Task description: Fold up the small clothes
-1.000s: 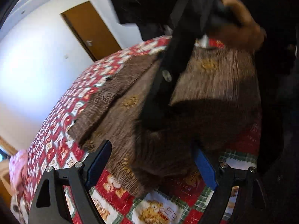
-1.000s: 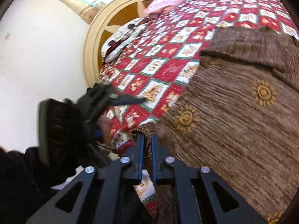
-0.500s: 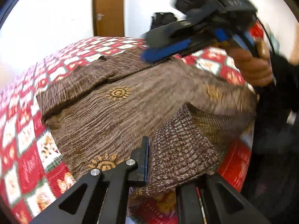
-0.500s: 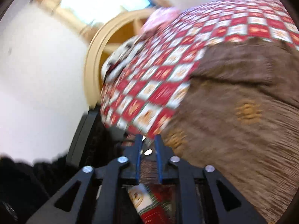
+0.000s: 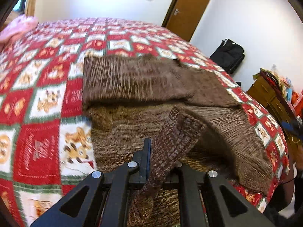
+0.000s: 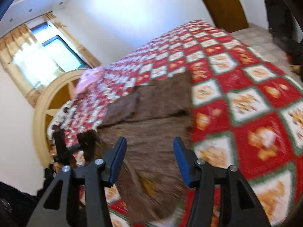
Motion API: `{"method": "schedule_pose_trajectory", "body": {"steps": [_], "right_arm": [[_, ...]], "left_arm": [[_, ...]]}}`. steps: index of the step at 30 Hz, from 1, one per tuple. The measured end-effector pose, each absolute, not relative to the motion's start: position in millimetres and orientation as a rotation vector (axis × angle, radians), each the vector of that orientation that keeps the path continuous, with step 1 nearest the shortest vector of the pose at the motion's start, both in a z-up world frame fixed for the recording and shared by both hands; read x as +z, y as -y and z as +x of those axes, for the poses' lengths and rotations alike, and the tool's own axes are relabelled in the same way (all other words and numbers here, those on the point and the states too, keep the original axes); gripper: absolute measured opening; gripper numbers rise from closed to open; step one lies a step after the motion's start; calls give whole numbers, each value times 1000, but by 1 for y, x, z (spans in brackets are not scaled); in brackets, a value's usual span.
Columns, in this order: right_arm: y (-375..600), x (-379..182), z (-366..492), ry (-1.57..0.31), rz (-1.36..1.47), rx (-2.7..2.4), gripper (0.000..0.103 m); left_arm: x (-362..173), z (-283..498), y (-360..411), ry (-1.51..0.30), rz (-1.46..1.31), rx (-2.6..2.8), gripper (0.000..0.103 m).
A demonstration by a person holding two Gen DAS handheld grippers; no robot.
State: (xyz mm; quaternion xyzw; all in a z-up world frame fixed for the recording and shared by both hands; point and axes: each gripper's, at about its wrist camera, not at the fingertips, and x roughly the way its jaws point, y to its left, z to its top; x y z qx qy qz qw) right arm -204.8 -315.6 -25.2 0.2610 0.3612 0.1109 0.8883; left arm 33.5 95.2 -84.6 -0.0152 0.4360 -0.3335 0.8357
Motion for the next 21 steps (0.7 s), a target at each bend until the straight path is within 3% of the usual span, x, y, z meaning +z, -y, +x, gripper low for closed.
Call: {"method": "schedule_pose_trajectory", "body": {"steps": [5, 12, 21], "right_arm": [[268, -31, -213, -834, 297, 375, 62], [200, -67, -238, -980, -416, 404, 63], [171, -109, -255, -951, -843, 481, 60]], "left_arm": [[-93, 36, -88, -952, -3, -660, 7], [-93, 36, -82, -943, 51, -637, 7], [-93, 34, -86, -950, 12, -614, 7]]}}
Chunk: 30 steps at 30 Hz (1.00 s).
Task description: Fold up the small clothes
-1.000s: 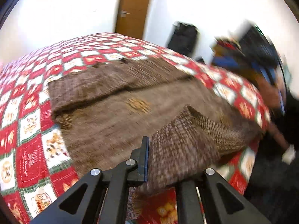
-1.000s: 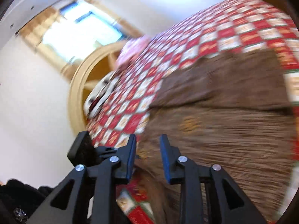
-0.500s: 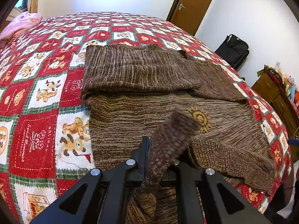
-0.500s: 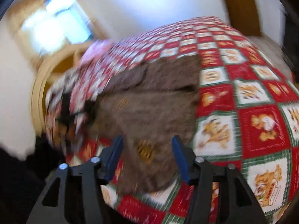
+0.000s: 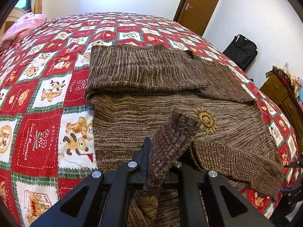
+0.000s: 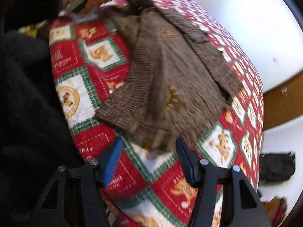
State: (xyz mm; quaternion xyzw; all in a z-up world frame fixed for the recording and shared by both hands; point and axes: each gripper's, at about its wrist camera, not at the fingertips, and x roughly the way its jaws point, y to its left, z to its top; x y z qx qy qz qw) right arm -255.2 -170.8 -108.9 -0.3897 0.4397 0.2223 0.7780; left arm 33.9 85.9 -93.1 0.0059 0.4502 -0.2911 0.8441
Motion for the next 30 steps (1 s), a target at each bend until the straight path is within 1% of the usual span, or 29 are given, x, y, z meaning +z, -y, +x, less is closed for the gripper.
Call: {"method": "schedule_pose_trajectory", "body": {"steps": [2, 4, 5, 6, 7, 8, 10, 12, 16, 18, 20, 24, 28, 30], "right_arm": [[160, -107, -255, -882, -867, 492, 60], [157, -108, -248, -866, -846, 508, 55], [156, -110, -245, -866, -834, 528, 44], [156, -112, -241, -879, -823, 538, 19], [156, -116, -236, -921, -812, 535, 4], [159, -120, -231, -966, -787, 540, 7], [163, -117, -227, -981, -737, 547, 7], [177, -101, -215, -988, -589, 540, 7], [217, -53, -190, -904, -224, 480, 7], [235, -37, -182, -864, -98, 424, 7], [243, -30, -175, -841, -44, 362, 7], [254, -40, -147, -875, 65, 203, 7], [289, -71, -121, -920, 298, 65, 7], [300, -79, -122, -924, 382, 48, 7]], "left_arm": [[-93, 33, -86, -951, 16, -614, 7], [-93, 33, -85, -949, 23, -615, 7], [-93, 34, -85, -948, 25, -616, 7], [-93, 34, -85, -948, 23, -618, 7], [-93, 34, -86, -947, 20, -621, 7], [-93, 33, -86, -945, 16, -628, 7], [-91, 31, -88, -927, 21, -635, 7], [-87, 28, -90, -908, 17, -642, 7], [-78, 25, -95, -880, -10, -657, 7], [-74, 25, -96, -872, -18, -666, 7], [-72, 25, -95, -866, -6, -663, 7], [-77, 30, -92, -882, 0, -648, 7], [-84, 36, -93, -908, -24, -634, 7], [-85, 35, -96, -909, -33, -642, 7]]}}
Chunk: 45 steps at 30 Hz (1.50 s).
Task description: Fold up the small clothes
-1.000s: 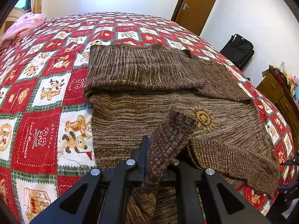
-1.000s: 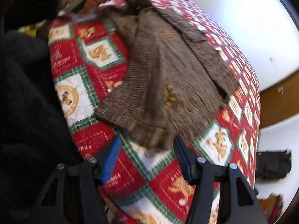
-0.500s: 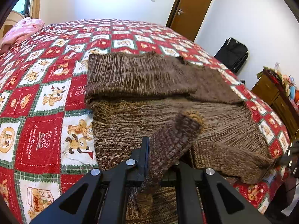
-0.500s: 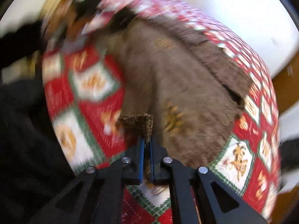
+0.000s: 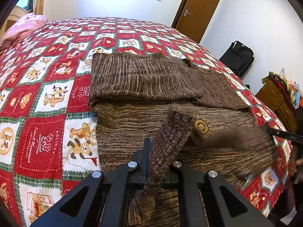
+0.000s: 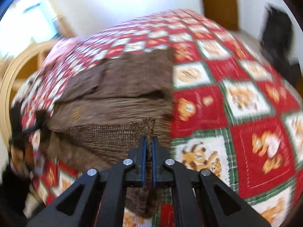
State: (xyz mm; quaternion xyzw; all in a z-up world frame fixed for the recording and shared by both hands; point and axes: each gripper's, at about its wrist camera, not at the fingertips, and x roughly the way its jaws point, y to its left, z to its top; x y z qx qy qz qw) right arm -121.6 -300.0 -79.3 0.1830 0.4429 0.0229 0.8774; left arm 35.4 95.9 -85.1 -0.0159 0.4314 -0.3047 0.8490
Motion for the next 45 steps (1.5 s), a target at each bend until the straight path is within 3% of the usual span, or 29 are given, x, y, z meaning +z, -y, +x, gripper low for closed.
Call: {"method": "schedule_pose_trajectory", "body": {"steps": [6, 17, 23, 26, 28, 29, 30, 32, 36, 45], "right_arm": [[302, -76, -123, -898, 417, 42, 6], [291, 7, -71, -778, 300, 171, 5], [280, 5, -43, -809, 223, 200, 7], [279, -14, -49, -854, 237, 194, 18], [280, -28, -53, -873, 267, 193, 41], [280, -35, -54, -879, 264, 183, 62], [279, -38, -55, -882, 254, 168, 66], [276, -49, -55, -899, 222, 146, 66], [265, -68, -48, -960, 178, 176, 51], [244, -100, -29, -1016, 5, 78, 54]], "left_arm": [[-75, 32, -101, -888, -44, -653, 7], [-31, 46, -99, -781, -38, -624, 7], [-40, 62, -97, -827, -2, -617, 7], [-56, 63, -99, -870, -9, -637, 7], [-64, 64, -99, -881, -12, -640, 7], [-67, 65, -99, -882, -10, -636, 7], [-70, 65, -99, -885, -8, -635, 7], [-74, 68, -100, -894, -7, -637, 7], [-80, 71, -103, -911, -20, -649, 7], [-86, 75, -105, -934, 6, -658, 7]]}}
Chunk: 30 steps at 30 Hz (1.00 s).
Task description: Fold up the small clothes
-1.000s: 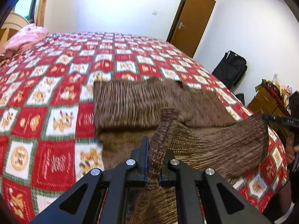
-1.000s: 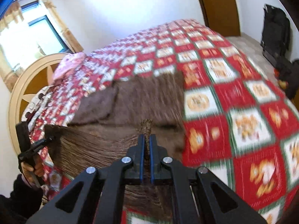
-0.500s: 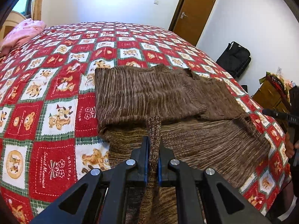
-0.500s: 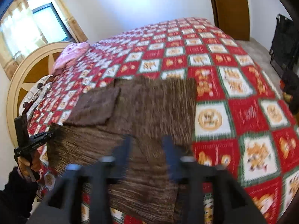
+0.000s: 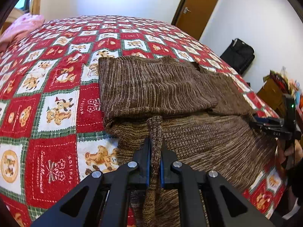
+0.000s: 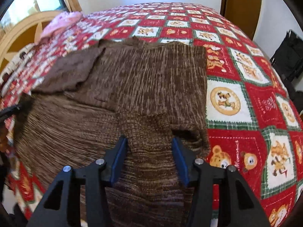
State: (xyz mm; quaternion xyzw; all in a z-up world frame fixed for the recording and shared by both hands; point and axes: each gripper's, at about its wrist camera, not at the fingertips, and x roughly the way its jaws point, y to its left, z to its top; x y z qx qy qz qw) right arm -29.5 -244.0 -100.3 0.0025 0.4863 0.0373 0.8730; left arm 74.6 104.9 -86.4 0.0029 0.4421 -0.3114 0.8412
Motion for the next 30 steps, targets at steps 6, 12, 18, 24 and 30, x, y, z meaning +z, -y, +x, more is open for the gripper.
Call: {"method": "schedule_pose_trajectory", "body": {"steps": [6, 12, 18, 24, 30], "right_arm": [[244, -94, -34, -1017, -10, 75, 13], [230, -59, -56, -910, -19, 105, 11], [221, -19, -73, -790, -8, 154, 11], [218, 12, -59, -707, -62, 128, 11], [230, 25, -12, -666, -89, 71, 11]], "left_arm": [[-96, 81, -100, -960, 22, -637, 7], [-87, 71, -106, -919, 35, -582, 5], [-49, 53, -112, -794, -1, -583, 5], [-10, 65, -109, -701, -4, -543, 5], [8, 115, -102, -679, -36, -474, 5]]}}
